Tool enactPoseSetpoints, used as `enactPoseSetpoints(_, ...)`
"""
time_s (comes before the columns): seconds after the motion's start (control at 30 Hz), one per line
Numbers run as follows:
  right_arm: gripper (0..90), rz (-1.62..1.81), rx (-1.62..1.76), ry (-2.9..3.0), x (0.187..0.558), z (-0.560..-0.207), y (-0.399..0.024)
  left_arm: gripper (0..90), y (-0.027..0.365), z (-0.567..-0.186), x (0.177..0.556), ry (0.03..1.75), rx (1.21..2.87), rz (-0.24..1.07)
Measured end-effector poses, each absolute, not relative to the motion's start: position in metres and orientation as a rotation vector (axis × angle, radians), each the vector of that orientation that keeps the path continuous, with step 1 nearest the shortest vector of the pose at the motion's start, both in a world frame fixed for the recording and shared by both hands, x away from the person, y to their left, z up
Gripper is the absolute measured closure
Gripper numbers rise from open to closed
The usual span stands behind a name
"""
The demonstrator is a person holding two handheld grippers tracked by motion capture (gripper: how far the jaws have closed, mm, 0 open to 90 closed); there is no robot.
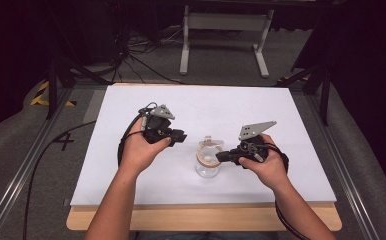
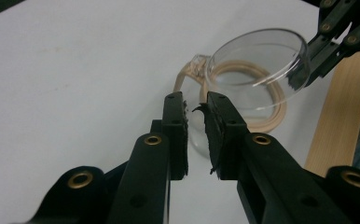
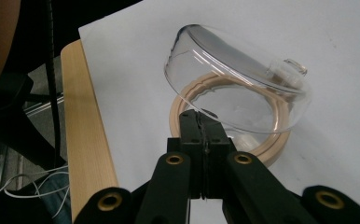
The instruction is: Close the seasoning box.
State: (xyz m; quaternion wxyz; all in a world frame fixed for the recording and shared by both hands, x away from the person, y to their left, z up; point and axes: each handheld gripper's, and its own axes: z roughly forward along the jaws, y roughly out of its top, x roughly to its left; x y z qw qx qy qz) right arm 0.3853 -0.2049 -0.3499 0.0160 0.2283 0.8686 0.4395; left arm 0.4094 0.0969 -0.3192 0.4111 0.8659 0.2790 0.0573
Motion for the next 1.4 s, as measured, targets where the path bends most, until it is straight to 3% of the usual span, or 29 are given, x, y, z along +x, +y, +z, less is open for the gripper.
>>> enactPoseSetpoints(1.2, 89.9, 1.216, 0.743, 2.816, 0.377, -0.350, -0.203, 72.3, 0.117, -0.332, 0.402, 0.754, 2.191, 0.151)
enactPoseSetpoints(1.4, 81.5, 1.305, 0.771, 2.723, 0.375, -0.338, -0.215, 67.2, 0.121, -0.332, 0.398, 0.769, 2.162, 0.161)
